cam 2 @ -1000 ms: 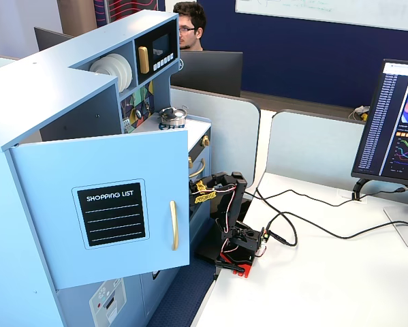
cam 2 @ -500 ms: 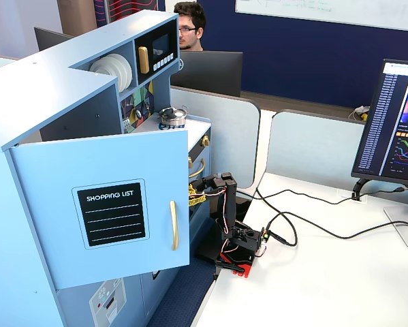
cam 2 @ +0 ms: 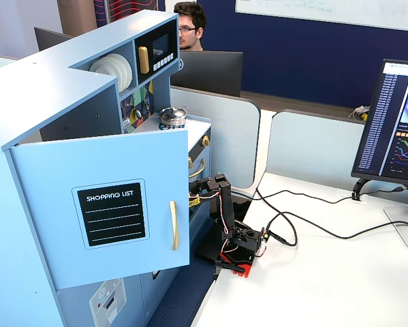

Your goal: Pick up the green pineapple from the left cabinet and place it in the green recipient

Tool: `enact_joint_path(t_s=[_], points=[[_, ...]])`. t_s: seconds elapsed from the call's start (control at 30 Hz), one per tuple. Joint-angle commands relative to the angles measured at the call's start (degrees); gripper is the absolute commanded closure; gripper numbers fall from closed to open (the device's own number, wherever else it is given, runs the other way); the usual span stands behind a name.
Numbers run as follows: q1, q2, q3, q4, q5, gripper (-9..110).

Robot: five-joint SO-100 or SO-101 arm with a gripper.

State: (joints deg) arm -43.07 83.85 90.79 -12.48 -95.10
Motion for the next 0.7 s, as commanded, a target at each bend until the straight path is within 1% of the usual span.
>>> enact_joint_path(t_s=[0.0, 0.07, 0.13, 0.23, 0.37, 0.5, 0.57, 0.67], points=[[-1.1, 1.2, -4.9, 0.2, 2.0, 102], [-1.5, 2.5, -4.9, -0.3, 2.9, 102], [-1.7, 5.2, -4.7, 3.2, -2.2, 102], [-1.9, 11.9, -0.3, 4.3, -9.9, 102], [-3.0, 28.9, 11.5, 10.0, -14.9, 102], [-7.8, 49.1, 21.5, 18.3, -17.7, 102], [-6.6, 57.0, 26.4, 20.0, -22.8, 102], [-2.9, 66.5, 30.3, 25.9, -22.9, 102]])
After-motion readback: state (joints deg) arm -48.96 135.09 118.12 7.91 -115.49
